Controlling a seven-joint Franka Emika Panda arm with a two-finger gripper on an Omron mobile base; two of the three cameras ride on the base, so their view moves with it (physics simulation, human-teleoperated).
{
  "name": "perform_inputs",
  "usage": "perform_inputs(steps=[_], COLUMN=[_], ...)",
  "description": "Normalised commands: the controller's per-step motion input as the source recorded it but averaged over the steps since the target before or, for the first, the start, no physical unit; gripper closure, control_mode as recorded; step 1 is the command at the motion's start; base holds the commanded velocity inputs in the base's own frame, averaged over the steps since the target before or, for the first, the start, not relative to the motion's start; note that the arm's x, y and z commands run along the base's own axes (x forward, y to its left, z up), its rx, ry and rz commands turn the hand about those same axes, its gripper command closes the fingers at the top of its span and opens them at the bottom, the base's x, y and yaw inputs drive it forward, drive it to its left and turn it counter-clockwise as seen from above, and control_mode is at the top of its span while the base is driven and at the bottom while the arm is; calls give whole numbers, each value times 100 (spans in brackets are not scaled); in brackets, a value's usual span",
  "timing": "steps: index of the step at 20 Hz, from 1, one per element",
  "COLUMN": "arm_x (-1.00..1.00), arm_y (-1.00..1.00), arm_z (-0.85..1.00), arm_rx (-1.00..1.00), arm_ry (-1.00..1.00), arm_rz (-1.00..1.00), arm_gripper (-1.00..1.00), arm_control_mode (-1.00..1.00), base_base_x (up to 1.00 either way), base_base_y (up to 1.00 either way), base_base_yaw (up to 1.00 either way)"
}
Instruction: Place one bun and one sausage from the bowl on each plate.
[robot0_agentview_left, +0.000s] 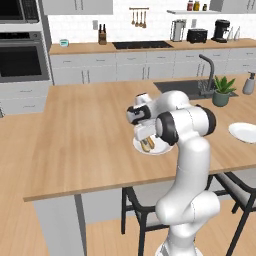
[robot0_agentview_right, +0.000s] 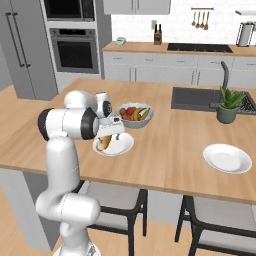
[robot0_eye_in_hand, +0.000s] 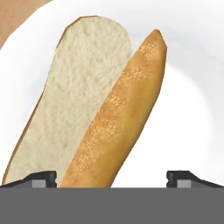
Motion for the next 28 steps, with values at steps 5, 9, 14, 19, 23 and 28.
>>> perform_inputs(steps=[5, 9, 14, 19, 23, 28], arm_x=[0, -1, -6, 0, 0, 0], arm_y=[37, 0, -3, -19, -27, 0], arm_z=[-26, 18, 22, -6, -30, -6], arm_rx=[-1, 9, 6, -4, -12, -3], arm_ry=[0, -1, -1, 3, 9, 0], arm_rz=[1, 0, 0, 0, 0, 0], arm_gripper=[-100, -100, -100, -100, -100, -100], arm_control_mode=[-100, -100, -100, -100, -100, -100], base_base_x=[0, 0, 0, 0, 0, 0], base_base_y=[0, 0, 0, 0, 0, 0], base_base_yaw=[0, 0, 0, 0, 0, 0])
